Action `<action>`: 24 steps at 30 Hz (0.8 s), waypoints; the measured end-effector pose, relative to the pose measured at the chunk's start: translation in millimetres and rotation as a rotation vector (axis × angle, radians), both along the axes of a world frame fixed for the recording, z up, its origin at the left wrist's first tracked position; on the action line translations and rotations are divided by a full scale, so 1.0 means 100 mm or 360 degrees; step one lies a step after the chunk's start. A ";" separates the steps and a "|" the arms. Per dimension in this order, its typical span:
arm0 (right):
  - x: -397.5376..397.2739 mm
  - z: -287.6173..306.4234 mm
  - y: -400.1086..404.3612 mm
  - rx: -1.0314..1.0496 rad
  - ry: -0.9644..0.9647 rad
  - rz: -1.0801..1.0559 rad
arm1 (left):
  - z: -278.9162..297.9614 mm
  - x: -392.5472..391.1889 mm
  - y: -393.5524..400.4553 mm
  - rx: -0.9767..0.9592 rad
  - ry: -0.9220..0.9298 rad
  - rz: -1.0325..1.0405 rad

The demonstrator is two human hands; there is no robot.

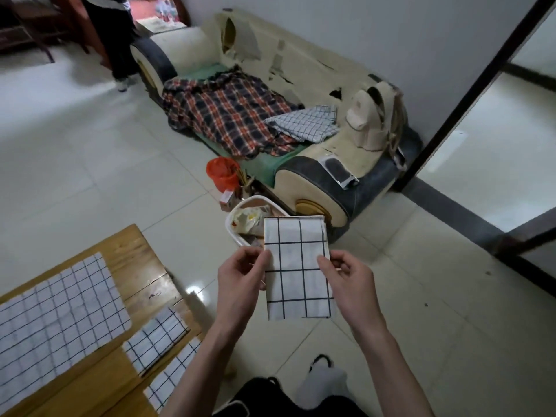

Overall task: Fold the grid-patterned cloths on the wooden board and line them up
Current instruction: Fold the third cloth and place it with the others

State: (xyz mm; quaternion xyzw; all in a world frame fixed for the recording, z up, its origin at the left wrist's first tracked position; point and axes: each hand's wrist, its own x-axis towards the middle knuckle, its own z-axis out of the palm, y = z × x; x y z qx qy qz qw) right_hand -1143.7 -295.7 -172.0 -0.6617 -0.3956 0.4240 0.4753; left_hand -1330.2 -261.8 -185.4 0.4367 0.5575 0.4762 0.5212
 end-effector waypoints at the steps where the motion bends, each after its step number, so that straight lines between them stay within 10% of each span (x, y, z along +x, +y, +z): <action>1: -0.02 -0.01 0.12 -0.0016 0.0017 0.0052 | -0.01 -0.02 0.08 -0.0002 0.0008 0.0044; 24: -0.43 -0.18 3.60 -0.0022 -0.0049 0.1084 | -0.11 -0.24 2.36 -0.0119 0.0067 0.1010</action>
